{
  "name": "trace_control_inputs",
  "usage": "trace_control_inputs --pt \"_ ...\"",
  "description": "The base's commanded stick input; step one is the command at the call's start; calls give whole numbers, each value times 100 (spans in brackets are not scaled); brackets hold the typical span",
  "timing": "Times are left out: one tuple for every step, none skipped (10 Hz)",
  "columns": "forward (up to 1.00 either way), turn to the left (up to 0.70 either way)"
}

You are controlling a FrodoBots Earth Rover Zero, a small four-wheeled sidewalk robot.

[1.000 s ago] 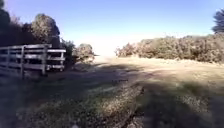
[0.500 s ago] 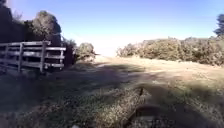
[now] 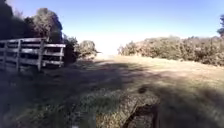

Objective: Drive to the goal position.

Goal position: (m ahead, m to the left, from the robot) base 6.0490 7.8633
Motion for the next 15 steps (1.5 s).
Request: trace_control_inputs --pt "45 0" --pt "45 0" --pt "45 0" --pt "45 0" --pt "45 0" --pt "45 0" --pt "45 0" --pt "45 0" --pt "45 0" --pt "45 0" --pt "45 0" --pt "45 0" --pt "45 0" --pt "45 0" --pt "45 0"
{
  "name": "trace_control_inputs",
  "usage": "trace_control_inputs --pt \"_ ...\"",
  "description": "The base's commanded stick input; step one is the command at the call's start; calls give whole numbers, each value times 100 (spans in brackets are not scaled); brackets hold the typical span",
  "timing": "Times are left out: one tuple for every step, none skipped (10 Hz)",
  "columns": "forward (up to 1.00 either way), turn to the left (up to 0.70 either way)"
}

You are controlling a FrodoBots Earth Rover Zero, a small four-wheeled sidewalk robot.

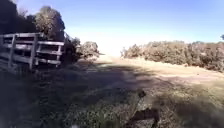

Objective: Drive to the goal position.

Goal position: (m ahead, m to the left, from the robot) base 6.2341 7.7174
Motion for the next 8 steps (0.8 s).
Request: trace_control_inputs --pt "45 0" --pt "45 0" --pt "45 0" --pt "45 0" --pt "45 0" --pt "45 0" --pt "0 0" --pt "0 0"
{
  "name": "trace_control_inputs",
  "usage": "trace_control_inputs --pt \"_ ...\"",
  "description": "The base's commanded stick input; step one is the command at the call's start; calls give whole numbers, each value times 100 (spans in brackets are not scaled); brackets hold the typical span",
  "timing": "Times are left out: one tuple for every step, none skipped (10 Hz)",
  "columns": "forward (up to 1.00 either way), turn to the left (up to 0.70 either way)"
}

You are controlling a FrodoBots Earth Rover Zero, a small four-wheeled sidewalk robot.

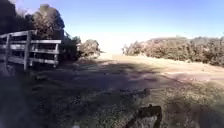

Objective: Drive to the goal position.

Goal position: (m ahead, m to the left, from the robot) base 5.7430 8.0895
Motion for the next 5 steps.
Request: trace_control_inputs --pt "0 0" --pt "0 0" --pt "8 0" --pt "27 0" --pt "45 0"
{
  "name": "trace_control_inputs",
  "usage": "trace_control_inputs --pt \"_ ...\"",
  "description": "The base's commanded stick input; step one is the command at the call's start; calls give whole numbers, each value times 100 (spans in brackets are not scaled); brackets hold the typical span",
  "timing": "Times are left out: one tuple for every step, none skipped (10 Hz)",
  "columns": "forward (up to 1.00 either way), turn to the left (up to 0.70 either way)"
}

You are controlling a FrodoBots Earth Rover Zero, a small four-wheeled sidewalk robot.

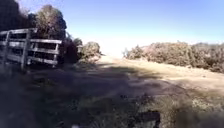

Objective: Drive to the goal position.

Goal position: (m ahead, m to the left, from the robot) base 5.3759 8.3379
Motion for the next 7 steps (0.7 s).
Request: trace_control_inputs --pt "45 0" --pt "45 0" --pt "45 -11" --pt "45 -23" --pt "45 -27" --pt "45 -27" --pt "45 -27"
